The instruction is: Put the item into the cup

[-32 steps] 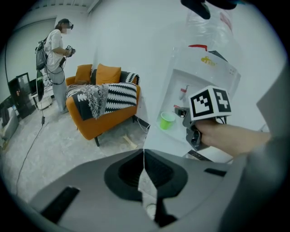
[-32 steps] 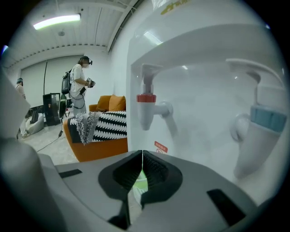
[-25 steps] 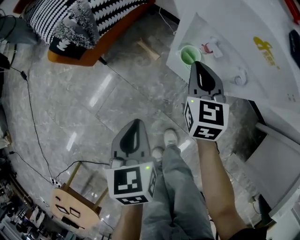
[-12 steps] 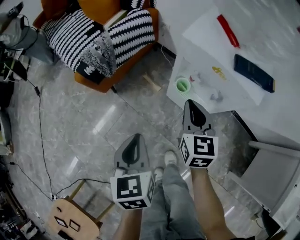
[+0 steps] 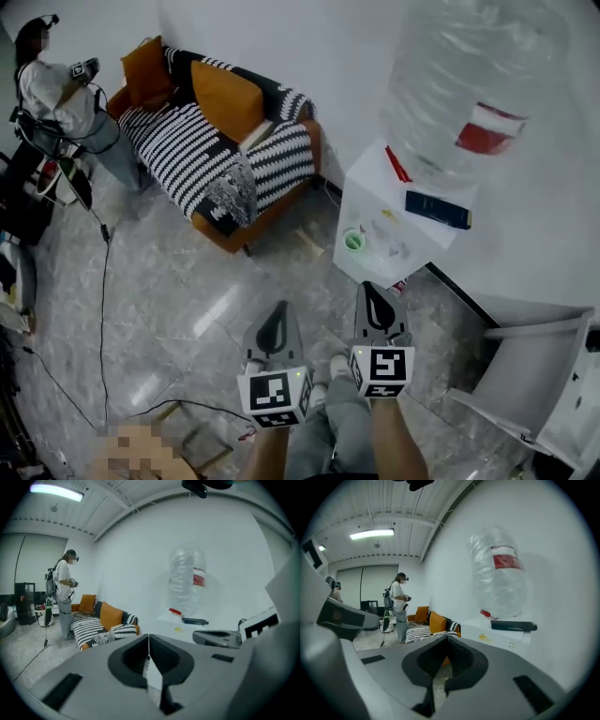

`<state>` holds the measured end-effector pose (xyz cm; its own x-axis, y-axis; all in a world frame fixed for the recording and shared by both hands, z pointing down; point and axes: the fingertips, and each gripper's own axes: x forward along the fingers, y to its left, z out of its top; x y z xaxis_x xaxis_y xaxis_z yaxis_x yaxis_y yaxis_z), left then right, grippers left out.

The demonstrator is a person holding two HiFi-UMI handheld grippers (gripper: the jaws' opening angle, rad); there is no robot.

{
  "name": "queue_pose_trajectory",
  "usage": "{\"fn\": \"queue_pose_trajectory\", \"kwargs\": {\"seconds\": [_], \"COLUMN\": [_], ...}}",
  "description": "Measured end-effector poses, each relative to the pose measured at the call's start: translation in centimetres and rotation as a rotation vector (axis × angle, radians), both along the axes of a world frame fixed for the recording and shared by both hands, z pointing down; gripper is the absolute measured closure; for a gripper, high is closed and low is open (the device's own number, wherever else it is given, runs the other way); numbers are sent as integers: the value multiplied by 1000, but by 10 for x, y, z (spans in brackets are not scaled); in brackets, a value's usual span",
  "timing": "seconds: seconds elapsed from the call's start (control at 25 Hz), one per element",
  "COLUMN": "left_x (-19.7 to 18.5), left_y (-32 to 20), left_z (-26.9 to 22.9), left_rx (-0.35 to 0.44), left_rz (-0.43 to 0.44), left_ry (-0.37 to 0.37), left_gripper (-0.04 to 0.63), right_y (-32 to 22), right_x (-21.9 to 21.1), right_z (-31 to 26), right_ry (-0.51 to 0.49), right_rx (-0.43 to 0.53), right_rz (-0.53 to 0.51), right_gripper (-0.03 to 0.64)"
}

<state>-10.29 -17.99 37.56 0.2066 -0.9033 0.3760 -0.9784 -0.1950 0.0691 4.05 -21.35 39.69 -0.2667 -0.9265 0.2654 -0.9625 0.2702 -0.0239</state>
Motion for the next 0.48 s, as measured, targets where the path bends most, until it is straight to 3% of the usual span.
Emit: {"fn": "queue_pose_trajectory", "kwargs": {"seconds": [0.48], "left_x": [31], "left_y": [48], "left_z": [-114], "left_rx": [141], "left_rz": [68], "left_ry": [64], "left_gripper": [581], "right_y": [60], "right_x": [-11], "right_z": [-152], "right_ry": [-43], "right_rx": [179], "right_rz": [-82], "right_gripper": [607]}}
